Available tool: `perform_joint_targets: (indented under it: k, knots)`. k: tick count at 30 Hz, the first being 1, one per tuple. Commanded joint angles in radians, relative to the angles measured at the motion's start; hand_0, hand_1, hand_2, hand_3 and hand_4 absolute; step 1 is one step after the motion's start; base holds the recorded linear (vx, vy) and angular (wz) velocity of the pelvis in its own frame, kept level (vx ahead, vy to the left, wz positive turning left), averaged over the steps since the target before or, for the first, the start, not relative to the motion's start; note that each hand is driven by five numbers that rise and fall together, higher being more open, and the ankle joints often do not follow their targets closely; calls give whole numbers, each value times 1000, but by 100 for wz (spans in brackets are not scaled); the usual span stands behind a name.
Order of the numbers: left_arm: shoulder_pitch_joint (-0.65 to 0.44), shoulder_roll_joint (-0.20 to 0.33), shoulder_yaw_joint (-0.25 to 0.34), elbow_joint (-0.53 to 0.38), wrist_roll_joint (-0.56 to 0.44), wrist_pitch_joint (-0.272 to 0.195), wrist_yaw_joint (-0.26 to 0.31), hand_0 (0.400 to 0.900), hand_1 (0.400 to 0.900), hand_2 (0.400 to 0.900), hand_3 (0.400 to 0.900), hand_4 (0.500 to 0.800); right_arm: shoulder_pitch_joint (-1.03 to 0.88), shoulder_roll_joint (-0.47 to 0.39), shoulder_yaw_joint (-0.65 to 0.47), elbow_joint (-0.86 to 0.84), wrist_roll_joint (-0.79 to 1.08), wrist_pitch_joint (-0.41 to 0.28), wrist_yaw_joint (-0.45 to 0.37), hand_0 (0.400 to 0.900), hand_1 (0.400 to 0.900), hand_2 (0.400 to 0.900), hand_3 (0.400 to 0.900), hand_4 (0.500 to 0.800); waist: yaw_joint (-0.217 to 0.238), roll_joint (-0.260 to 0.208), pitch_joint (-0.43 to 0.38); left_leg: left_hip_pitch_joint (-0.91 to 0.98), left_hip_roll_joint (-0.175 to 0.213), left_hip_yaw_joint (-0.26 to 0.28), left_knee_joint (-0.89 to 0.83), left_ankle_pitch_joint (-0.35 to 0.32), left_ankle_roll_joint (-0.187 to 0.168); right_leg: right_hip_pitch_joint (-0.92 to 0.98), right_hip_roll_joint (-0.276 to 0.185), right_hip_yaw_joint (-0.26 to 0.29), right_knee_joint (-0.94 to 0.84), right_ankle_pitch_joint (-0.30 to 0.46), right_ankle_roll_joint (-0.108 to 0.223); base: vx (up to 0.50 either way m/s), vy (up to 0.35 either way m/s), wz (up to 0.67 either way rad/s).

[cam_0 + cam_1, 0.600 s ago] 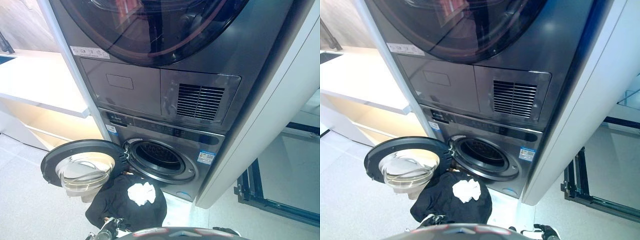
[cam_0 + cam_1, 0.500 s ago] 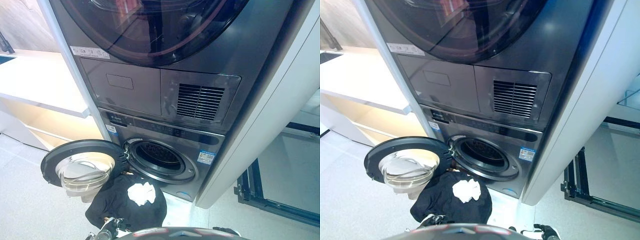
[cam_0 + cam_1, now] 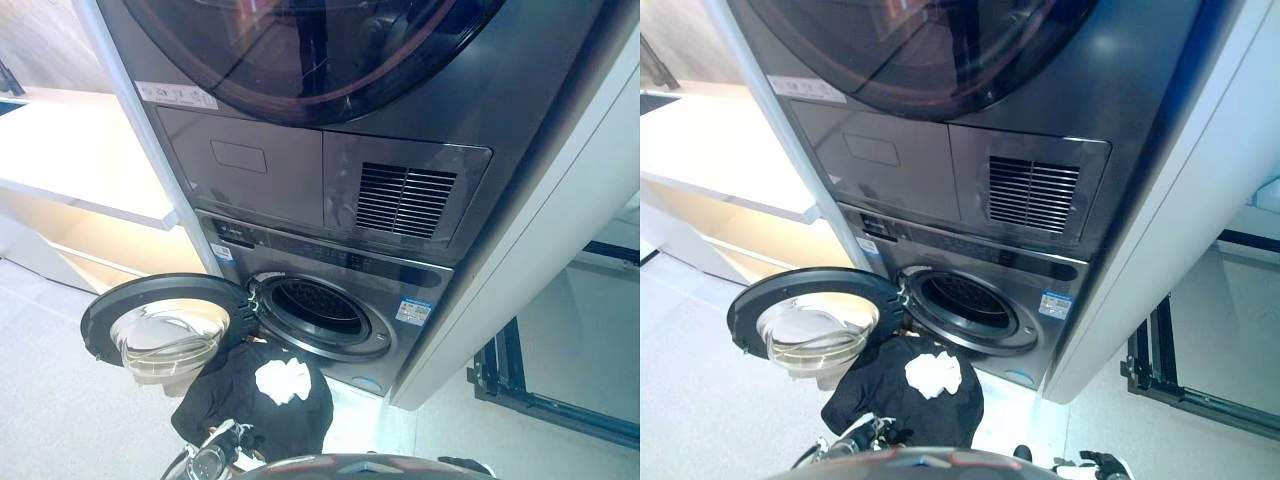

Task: Put the clothes in the basket into the washing machine.

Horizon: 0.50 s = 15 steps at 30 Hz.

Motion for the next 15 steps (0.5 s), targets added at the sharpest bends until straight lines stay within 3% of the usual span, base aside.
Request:
perform_joint_targets:
  k: [1, 5, 9, 15]
  knots:
    - [-196, 52, 24, -5, 36, -41, 50, 900, 900, 900, 900, 800, -90, -62, -23, 46, 8, 1, -40, 900, 900, 900, 900, 800, -2, -50, 114, -59, -77, -9, 0, -1, 45, 33, -5, 24, 13, -14, 80, -156, -11, -6]
    - [-321, 78, -77, -74, 92, -54, 106, 900, 900, 900, 900, 800, -164, -93, -15, 18, 67, -15, -64, 900, 900, 900, 900, 800, -15, -43, 196, -154, -81, -2, 4, 31, 48, -68, -8, 32, 33, 5, 80, -182, 13, -3]
    - [-470, 84, -177, -93, 200, -21, 206, 900, 900, 900, 900, 800, -255, -86, 35, -13, 96, -33, -113, 900, 900, 900, 900, 800, -31, -36, 294, -314, -94, 0, 114, 23, 56, -217, -23, 39, 128, 7, 69, -185, 33, 0]
    - [-675, 122, -304, -94, 344, 27, 325, 900, 900, 900, 900, 800, -347, -98, 67, -41, 134, -56, -187, 900, 900, 900, 900, 800, -57, -10, 349, -534, -95, 25, 222, 13, 55, -434, -43, 42, 225, -6, 67, -109, 30, -2]
